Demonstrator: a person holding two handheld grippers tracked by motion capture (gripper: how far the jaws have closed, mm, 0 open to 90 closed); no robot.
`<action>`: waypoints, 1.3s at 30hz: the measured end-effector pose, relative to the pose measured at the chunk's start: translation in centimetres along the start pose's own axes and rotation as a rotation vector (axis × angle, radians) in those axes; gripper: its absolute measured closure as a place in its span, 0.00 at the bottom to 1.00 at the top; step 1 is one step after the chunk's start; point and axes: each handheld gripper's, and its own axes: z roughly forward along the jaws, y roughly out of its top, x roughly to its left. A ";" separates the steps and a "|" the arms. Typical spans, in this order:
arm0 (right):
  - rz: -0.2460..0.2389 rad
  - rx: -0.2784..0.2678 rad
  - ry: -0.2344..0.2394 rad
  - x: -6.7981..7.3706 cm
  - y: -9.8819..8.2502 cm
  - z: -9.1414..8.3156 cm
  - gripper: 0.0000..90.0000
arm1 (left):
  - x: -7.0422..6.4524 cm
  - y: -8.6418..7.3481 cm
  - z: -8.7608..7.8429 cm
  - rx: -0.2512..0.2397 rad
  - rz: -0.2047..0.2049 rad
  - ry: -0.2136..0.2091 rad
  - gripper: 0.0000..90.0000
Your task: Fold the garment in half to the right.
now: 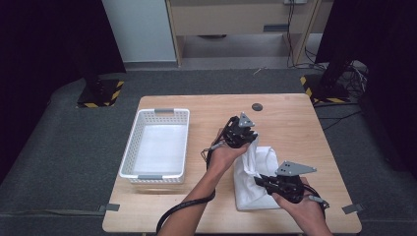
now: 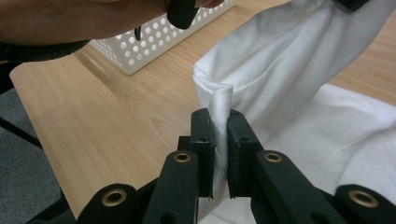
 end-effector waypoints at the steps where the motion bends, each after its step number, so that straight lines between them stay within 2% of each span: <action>1: 0.004 0.001 0.002 -0.1 -0.1 0.0 0.92 | 0.0 0.0 0.1 0.005 0.004 -0.002 0.92; 6: 0.005 0.008 0.001 -0.1 -0.3 0.1 0.92 | -0.3 -0.1 0.5 -0.001 0.015 -0.021 0.92; 11: 0.012 0.007 -0.001 -0.3 -0.6 -0.2 0.92 | -0.5 -0.3 0.8 -0.023 0.003 -0.029 0.92; 22: 0.034 0.018 -0.020 -1.3 -1.5 -0.6 0.92 | -0.7 -0.7 1.9 -0.036 -0.008 -0.033 0.92; 31: 0.046 0.015 -0.032 -1.7 -1.7 -0.4 0.92 | -0.1 -1.6 2.8 -0.061 -0.052 -0.045 0.92; 39: 0.037 0.052 -0.053 -2.4 -2.1 0.1 0.92 | -0.1 -2.5 4.1 -0.060 -0.073 -0.053 0.91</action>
